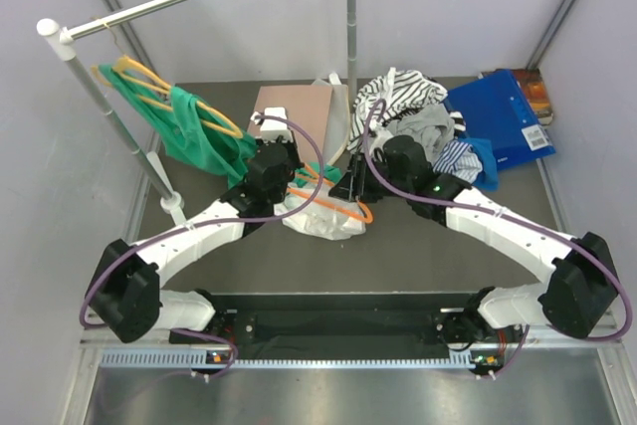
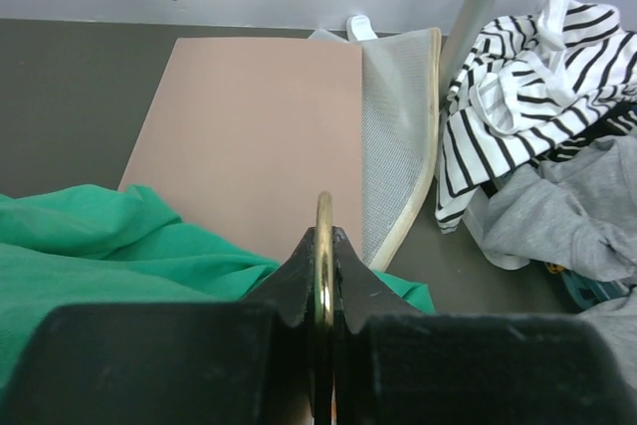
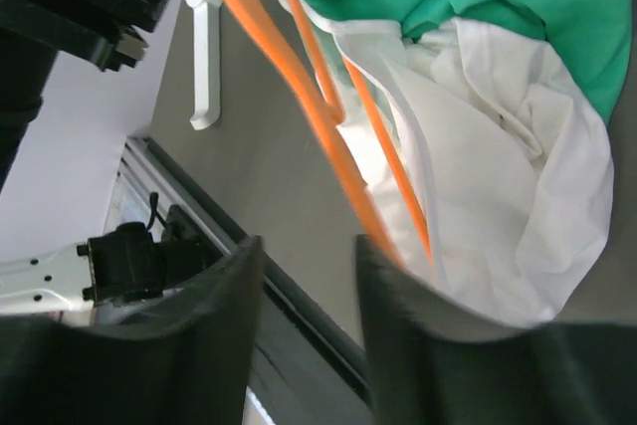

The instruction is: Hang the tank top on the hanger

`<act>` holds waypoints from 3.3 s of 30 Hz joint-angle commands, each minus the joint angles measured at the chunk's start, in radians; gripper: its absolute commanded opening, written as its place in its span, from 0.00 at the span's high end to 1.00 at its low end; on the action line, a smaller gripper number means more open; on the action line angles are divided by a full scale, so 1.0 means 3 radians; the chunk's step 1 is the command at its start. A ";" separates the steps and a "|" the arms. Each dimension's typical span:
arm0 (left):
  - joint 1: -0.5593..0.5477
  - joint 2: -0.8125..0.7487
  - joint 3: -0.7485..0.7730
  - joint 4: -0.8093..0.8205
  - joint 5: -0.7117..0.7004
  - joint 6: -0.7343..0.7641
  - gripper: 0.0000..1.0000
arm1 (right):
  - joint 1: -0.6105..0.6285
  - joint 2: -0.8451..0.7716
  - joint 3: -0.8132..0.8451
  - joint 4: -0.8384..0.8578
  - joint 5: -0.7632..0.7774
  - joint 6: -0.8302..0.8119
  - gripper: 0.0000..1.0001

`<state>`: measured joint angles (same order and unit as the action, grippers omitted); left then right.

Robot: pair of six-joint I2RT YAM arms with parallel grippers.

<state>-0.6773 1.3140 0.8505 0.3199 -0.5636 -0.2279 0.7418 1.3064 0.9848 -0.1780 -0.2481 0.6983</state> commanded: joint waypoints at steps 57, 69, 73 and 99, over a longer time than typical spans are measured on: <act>-0.0007 -0.0310 0.0059 -0.0059 0.0677 0.0085 1.00 | 0.0104 -0.0116 0.0138 -0.0153 -0.0052 -0.2082 0.78; -0.0007 -0.0223 0.0115 -0.0100 0.0631 0.0105 1.00 | 0.0105 -0.0289 0.0220 -0.0311 0.0116 -0.1939 0.42; -0.0007 -0.0218 0.0110 -0.0069 0.0626 0.0080 1.00 | 0.0094 -0.0494 0.0123 -0.0455 0.0121 -0.2000 0.26; 0.0003 -0.0545 -0.0007 -0.0192 0.0274 0.0238 0.01 | 0.0084 -0.0948 -0.0450 -0.0659 -0.0395 -0.2159 1.00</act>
<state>-0.6769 1.1839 0.8391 0.2611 -0.3851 -0.1864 0.7620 1.1217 0.8436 -0.3222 -0.3454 0.0734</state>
